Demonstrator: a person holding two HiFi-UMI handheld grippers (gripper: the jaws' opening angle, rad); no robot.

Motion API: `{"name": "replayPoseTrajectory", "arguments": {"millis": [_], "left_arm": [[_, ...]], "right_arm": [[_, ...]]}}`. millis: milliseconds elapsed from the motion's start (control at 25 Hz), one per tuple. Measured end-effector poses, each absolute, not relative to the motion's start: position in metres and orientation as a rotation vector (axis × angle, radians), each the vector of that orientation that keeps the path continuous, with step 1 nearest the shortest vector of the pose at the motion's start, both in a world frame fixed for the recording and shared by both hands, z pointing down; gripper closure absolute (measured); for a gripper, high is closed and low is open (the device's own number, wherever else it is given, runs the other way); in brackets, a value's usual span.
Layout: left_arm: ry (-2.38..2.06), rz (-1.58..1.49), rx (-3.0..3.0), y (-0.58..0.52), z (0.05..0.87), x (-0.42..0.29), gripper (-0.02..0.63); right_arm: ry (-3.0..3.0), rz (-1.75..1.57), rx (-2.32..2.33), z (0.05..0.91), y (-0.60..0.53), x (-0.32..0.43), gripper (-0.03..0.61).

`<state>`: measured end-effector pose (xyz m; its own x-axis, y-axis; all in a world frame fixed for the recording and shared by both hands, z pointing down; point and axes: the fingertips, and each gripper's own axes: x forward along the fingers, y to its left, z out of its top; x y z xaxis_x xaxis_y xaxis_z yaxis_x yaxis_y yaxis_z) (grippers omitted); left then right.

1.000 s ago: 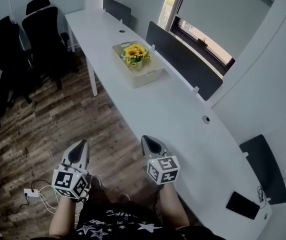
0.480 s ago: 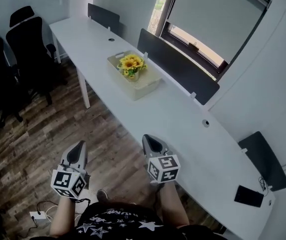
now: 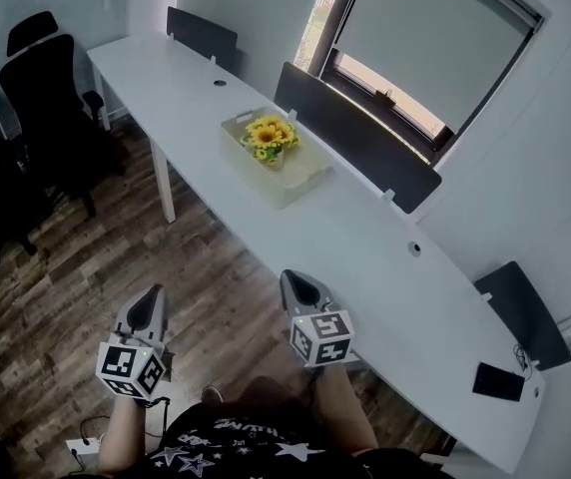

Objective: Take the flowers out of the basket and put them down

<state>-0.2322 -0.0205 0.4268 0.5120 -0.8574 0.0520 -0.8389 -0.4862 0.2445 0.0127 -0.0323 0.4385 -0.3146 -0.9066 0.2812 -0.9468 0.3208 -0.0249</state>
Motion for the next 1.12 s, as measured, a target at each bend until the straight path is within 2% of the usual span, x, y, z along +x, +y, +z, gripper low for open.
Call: {"name": "replayPoseTrajectory", "arguments": {"millis": [320, 720, 1120], "left_arm": [[-1.399, -0.077, 2.493, -0.058, 0.446, -0.225, 0.597], [-1.465, -0.024, 2.481, -0.15, 0.441, -0.213, 0.597], [-1.407, 0.019, 2.588, -0.236, 0.421, -0.15, 0.597]], "right_arm": [[-2.334, 0.331, 1.734, 0.455, -0.067, 0.028, 0.575], [-2.425, 0.368, 1.744, 0.451, -0.186, 0.044, 0.575], [-2.417, 0.358, 1.73, 0.448, -0.264, 0.081, 0.575]]}}
